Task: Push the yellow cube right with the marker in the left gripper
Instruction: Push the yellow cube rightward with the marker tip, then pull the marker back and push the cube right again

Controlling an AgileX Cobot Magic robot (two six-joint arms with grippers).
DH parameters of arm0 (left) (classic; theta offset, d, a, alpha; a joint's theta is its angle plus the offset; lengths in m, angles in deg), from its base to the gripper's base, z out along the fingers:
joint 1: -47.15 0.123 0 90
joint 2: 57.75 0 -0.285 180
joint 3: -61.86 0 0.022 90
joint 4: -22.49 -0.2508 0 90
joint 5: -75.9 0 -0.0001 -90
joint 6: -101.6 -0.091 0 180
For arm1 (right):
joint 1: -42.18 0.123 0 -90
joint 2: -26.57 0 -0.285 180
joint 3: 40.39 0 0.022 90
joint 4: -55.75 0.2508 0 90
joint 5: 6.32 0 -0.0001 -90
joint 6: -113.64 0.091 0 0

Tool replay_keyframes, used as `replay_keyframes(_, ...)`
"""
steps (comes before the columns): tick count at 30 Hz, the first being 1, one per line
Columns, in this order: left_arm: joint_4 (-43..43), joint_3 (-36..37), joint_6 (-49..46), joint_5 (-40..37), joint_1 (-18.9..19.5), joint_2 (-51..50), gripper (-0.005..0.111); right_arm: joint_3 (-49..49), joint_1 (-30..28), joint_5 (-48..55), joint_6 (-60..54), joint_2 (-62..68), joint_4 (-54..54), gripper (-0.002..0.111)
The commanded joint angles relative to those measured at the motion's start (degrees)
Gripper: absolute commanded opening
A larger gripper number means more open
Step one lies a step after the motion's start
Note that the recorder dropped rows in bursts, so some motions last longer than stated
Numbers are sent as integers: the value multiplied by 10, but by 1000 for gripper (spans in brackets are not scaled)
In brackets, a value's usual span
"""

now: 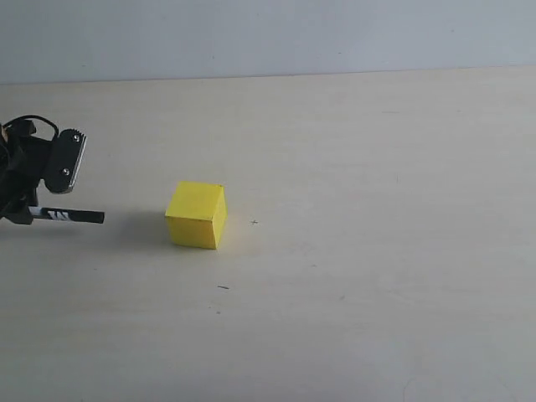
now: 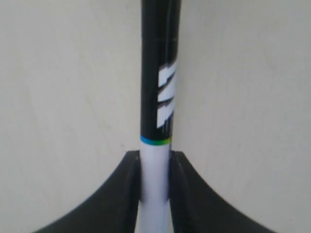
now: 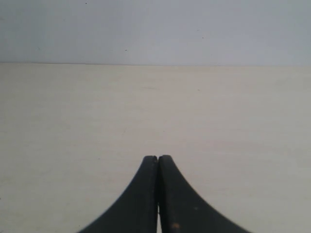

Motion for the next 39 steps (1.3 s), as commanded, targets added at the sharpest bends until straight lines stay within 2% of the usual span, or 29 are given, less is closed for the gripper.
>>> replay_keyframes(1,0,-2,0,12,-14,6,0,-2,-3,-2,-1,-2,0,0)
replay_keyframes(6,0,-2,0,51,-68,-4,0,-2,-3,-2,-1,-2,0,0)
replay_keyframes(11,30,-2,2,99,-177,-16,0,-2,-3,-2,-1,-2,0,0)
replay_keyframes(13,12,-2,12,98,-204,-11,0,-2,-3,-2,-1,-2,0,0)
replay_keyframes(16,-59,-2,85,87,-206,-1,0,-2,-3,-2,-1,-2,0,0)
replay_keyframes(19,-118,-2,144,53,-185,4,0,-2,-3,-2,-1,-2,0,0)
replay_keyframes(23,-123,-2,153,1,-150,6,0,-2,-3,-2,-1,-2,0,0)
replay_keyframes(28,-95,-2,154,-18,-140,6,0,-2,-3,-2,-1,-2,0,0)
replay_keyframes(32,-34,-2,154,-16,-163,6,0,-2,-3,-2,-1,-2,0,0)
replay_keyframes(34,-28,-2,154,-16,-194,6,0,-2,-3,-2,-1,-2,0,0)
replay_keyframes(37,-14,-5,165,78,-248,-9,0,-2,-3,-2,-1,-2,0,0)
replay_keyframes(39,-17,-28,220,101,-261,-24,0,-2,-3,-2,-1,-2,0,0)
